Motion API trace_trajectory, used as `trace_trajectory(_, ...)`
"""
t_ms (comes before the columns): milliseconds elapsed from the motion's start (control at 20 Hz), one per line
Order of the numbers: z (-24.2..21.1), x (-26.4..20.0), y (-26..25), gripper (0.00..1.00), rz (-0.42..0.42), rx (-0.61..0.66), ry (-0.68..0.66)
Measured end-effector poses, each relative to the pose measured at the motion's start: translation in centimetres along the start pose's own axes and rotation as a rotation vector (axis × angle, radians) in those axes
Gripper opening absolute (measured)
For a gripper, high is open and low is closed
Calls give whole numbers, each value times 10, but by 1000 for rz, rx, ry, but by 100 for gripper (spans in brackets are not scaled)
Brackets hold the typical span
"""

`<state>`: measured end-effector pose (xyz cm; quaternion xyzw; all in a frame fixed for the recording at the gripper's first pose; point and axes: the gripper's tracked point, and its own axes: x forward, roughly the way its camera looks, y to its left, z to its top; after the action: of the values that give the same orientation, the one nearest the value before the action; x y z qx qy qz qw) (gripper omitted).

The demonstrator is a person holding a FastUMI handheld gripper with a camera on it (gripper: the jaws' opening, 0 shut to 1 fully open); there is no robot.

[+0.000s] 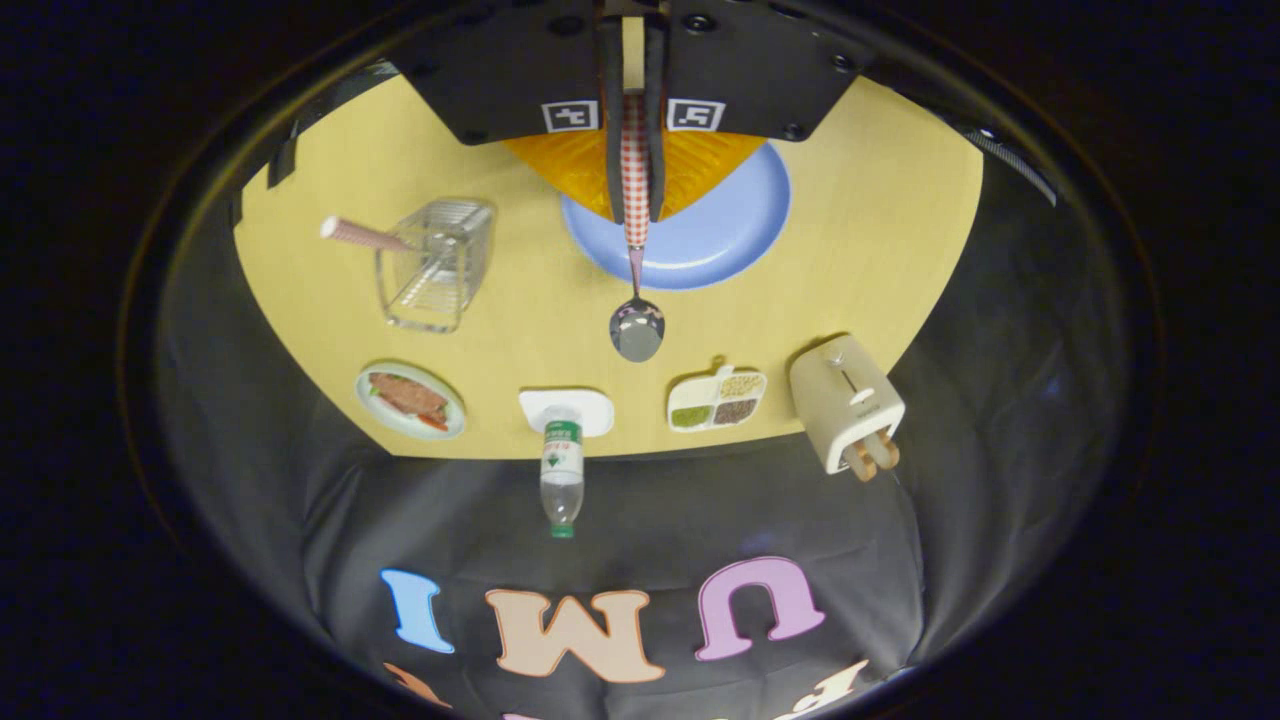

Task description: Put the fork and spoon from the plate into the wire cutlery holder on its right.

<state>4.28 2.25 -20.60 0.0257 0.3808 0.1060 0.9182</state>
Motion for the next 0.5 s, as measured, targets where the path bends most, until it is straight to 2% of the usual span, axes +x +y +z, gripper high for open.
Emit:
trace_trajectory(300,32,-21,-73,11,-106,-36,55)
trace_trajectory(500,39,-29,-98,11,-85,12,174)
